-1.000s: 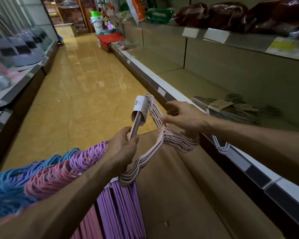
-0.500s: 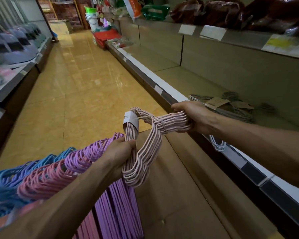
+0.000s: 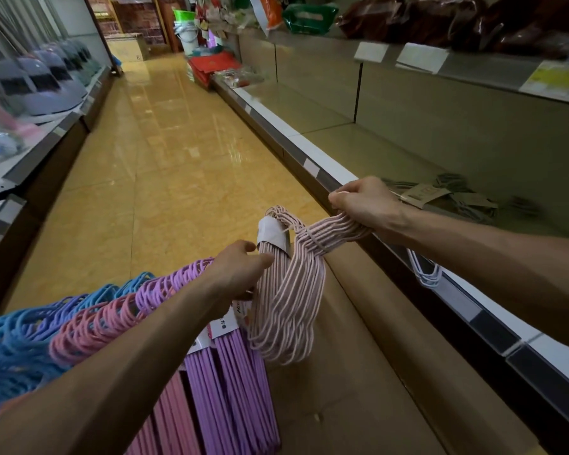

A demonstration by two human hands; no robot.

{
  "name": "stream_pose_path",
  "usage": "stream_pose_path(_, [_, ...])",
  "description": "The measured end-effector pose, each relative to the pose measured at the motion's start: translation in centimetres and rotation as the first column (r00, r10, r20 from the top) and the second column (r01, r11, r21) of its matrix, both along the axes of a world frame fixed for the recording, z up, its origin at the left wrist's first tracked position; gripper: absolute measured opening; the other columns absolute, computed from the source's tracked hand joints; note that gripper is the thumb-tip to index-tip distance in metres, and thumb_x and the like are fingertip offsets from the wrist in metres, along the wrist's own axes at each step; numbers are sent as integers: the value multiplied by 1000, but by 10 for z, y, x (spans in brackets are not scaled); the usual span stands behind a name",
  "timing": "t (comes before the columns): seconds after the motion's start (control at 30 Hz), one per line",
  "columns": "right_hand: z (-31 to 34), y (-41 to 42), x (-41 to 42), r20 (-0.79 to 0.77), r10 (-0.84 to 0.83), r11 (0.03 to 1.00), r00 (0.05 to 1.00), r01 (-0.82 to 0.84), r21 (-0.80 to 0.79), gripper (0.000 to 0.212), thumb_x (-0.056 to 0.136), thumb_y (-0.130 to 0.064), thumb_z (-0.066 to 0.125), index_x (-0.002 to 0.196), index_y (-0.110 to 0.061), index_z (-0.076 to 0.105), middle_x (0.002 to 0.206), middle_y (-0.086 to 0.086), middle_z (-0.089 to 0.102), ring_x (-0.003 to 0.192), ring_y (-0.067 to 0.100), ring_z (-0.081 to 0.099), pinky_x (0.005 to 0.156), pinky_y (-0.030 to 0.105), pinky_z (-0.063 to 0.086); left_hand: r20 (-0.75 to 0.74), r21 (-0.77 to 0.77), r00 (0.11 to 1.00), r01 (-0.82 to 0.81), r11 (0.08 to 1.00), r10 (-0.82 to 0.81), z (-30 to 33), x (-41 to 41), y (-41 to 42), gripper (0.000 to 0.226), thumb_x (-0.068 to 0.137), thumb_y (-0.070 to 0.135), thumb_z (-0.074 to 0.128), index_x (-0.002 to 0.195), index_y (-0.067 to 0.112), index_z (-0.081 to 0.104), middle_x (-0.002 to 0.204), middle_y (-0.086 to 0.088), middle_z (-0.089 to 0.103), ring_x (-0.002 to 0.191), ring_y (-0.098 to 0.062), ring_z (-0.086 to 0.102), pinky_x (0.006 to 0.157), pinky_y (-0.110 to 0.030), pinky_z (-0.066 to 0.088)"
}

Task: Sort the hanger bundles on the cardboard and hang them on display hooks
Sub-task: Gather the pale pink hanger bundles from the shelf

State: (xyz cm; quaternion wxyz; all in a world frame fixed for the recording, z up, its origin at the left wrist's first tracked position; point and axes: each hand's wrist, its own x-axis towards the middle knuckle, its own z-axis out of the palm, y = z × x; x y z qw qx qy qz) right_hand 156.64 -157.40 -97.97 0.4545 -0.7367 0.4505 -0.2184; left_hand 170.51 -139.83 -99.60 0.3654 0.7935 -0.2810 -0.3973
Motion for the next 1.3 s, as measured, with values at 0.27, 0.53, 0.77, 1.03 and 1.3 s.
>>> stream_pose_path(0.27, [-20, 21, 23, -211, 123, 971, 970, -161, -174, 28, 99, -24, 57, 123, -12, 67, 126, 9, 66, 104, 22, 65, 85, 39, 60, 499, -105, 863, 158, 982, -86, 9, 20, 7, 32, 101, 27, 51, 130, 16, 58, 129, -4, 62, 105, -16, 57, 84, -26, 45])
stream_pose_path(0.53, [-48, 49, 56, -400, 198, 896, 895, -331, -297, 35, 98, -31, 58, 127, -13, 63, 124, 8, 68, 108, 24, 66, 88, 44, 58, 502, -227, 865, 118, 967, 12, 5, 47, 15, 23, 102, 23, 49, 115, 22, 66, 120, 2, 63, 105, -14, 62, 73, -21, 48])
stream_pose_path(0.77, [-79, 73, 86, -556, 144, 802, 819, -426, -419, 49, 91, -60, 52, 111, -17, 68, 109, 8, 69, 104, 30, 61, 86, 44, 52, 488, -263, 868, 53, 963, 85, 1, 60, 18, 22, 99, 22, 49, 105, 24, 70, 112, 2, 68, 102, -15, 64, 87, -32, 53])
stream_pose_path(1.03, [-70, 63, 58, -148, 276, 944, 950, -297, -144, 50, 102, -46, 44, 137, -12, 49, 130, 7, 59, 110, 17, 60, 95, 41, 55, 544, -60, 824, 229, 972, -161, -11, 57, 16, 25, 100, 24, 50, 117, 19, 67, 116, -2, 68, 97, -12, 61, 70, -17, 47])
stream_pose_path(1.3, [-116, 63, 25, -179, 297, 911, 938, -223, 347, 29, 104, -13, 43, 130, -18, 54, 106, 6, 67, 91, 24, 68, 76, 39, 61, 578, 185, 683, 424, 886, -447, -18, 43, 7, 43, 97, 37, 56, 134, 15, 51, 129, -11, 62, 108, -24, 61, 92, -35, 52])
